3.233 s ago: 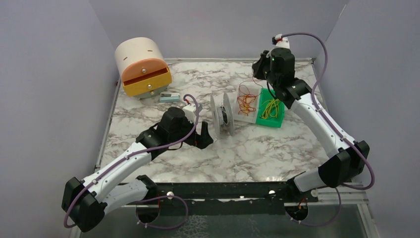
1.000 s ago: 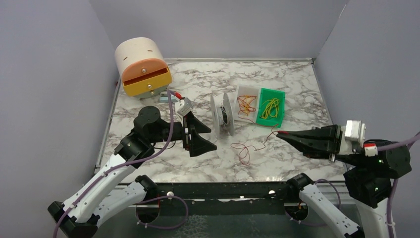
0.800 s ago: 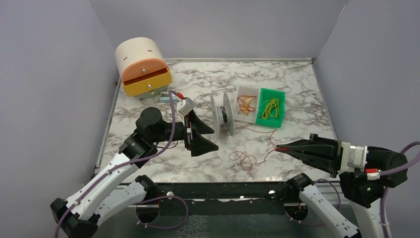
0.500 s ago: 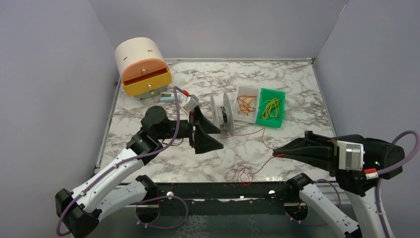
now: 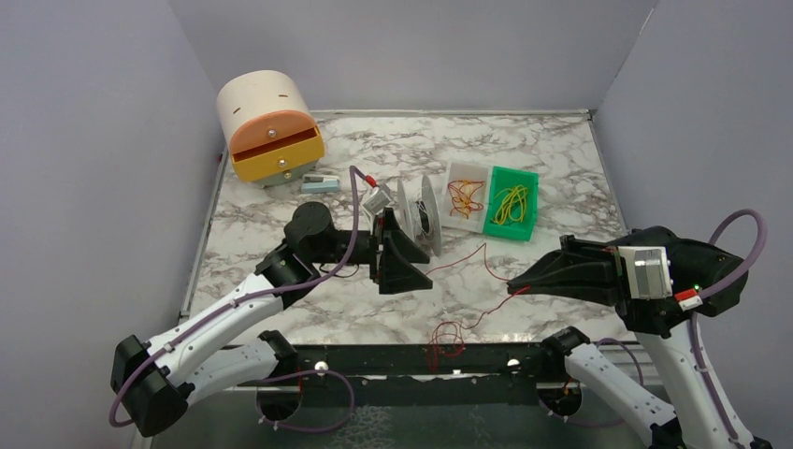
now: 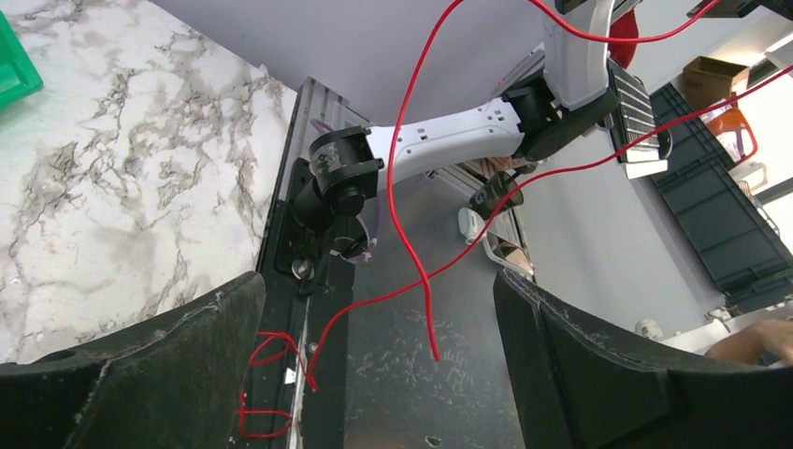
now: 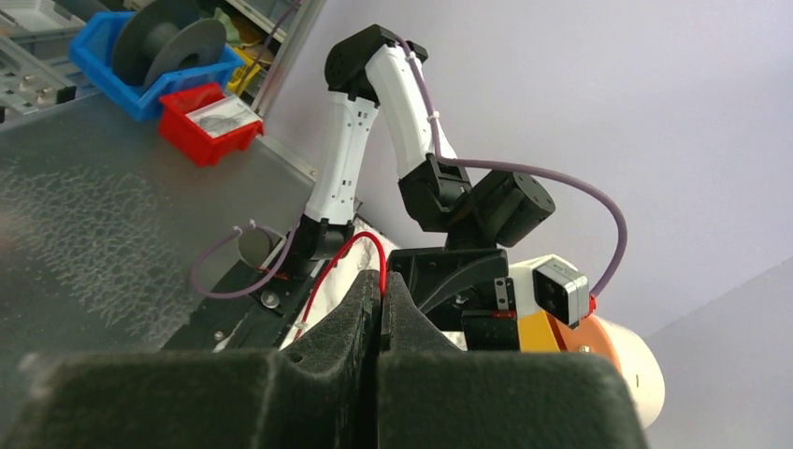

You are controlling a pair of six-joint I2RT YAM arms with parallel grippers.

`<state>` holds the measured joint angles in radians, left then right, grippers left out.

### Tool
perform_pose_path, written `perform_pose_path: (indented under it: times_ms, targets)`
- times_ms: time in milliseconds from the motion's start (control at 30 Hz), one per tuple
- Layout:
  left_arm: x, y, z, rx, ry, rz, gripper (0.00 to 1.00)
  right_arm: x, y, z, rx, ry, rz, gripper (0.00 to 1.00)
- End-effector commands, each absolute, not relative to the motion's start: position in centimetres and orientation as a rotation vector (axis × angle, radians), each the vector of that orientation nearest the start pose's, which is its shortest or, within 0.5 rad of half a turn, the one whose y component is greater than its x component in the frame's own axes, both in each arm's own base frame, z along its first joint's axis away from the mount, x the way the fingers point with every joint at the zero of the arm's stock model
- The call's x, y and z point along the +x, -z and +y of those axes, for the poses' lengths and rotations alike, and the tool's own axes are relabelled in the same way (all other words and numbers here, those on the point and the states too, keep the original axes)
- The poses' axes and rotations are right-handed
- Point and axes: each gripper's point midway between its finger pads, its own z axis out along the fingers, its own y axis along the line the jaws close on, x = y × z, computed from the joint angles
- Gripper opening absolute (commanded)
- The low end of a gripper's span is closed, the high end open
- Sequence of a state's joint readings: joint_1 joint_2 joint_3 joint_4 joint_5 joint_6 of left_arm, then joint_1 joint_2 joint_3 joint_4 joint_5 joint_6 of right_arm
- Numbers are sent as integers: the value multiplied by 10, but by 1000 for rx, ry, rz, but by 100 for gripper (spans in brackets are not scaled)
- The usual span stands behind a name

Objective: Wrap the cables

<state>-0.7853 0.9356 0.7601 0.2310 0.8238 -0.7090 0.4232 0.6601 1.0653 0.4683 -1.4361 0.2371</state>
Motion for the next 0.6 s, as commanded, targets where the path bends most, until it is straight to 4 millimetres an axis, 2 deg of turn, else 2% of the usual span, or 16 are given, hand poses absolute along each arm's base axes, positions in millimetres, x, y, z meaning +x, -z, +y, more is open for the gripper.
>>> perform_pose_path:
  times_ms: [0, 100, 233, 333, 567]
  targets:
    - [94, -331, -314, 889, 1764, 1586, 92, 12, -472, 198, -1531, -1011, 416, 1]
    - [96, -328, -316, 895, 1760, 1592, 86, 13, -468, 198, -1539, -1021, 421, 1]
    - [96, -326, -320, 907, 1761, 1597, 70, 13, -465, 199, -1549, -1026, 423, 1]
    - [95, -325, -323, 918, 1762, 1594, 65, 16, -462, 200, -1550, -1031, 429, 1]
    - [92, -317, -328, 949, 1766, 1607, 36, 24, -456, 203, -1548, -1050, 451, 1]
